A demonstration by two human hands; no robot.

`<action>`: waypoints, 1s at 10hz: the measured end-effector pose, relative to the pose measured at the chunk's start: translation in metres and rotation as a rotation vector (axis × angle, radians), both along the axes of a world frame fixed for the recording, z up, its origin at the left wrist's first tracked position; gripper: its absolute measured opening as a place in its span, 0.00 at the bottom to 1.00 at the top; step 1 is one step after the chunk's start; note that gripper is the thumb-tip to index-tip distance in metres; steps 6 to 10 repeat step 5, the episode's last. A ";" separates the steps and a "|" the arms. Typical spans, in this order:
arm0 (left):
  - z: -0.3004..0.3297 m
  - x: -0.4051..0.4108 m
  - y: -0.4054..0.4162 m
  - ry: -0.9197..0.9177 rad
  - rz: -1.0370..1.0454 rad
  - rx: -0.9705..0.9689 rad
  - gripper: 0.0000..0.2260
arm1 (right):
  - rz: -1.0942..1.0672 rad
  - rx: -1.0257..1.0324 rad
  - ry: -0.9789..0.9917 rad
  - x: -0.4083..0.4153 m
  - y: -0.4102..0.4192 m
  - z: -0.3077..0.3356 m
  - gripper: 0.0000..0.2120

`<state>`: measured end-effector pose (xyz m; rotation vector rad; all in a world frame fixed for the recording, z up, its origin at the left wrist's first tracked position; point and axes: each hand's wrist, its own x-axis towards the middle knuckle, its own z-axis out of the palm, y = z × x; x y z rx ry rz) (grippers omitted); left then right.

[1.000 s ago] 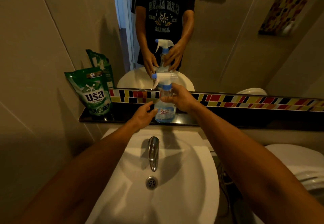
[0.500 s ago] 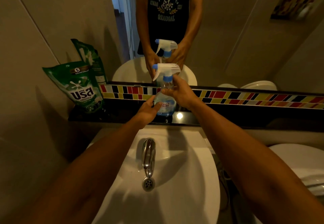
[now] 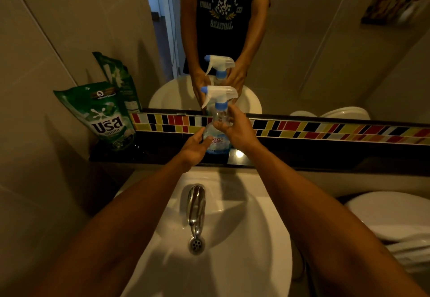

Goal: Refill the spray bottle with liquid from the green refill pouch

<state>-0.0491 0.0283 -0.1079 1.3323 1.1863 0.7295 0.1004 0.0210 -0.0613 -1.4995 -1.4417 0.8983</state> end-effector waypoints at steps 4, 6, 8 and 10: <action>0.009 -0.008 -0.005 0.181 -0.008 0.072 0.20 | -0.027 0.022 -0.004 0.000 -0.019 -0.002 0.30; 0.022 -0.018 -0.003 0.431 0.063 0.241 0.21 | -0.112 0.059 0.002 -0.001 -0.025 0.002 0.30; 0.022 -0.018 -0.003 0.431 0.063 0.241 0.21 | -0.112 0.059 0.002 -0.001 -0.025 0.002 0.30; 0.022 -0.018 -0.003 0.431 0.063 0.241 0.21 | -0.112 0.059 0.002 -0.001 -0.025 0.002 0.30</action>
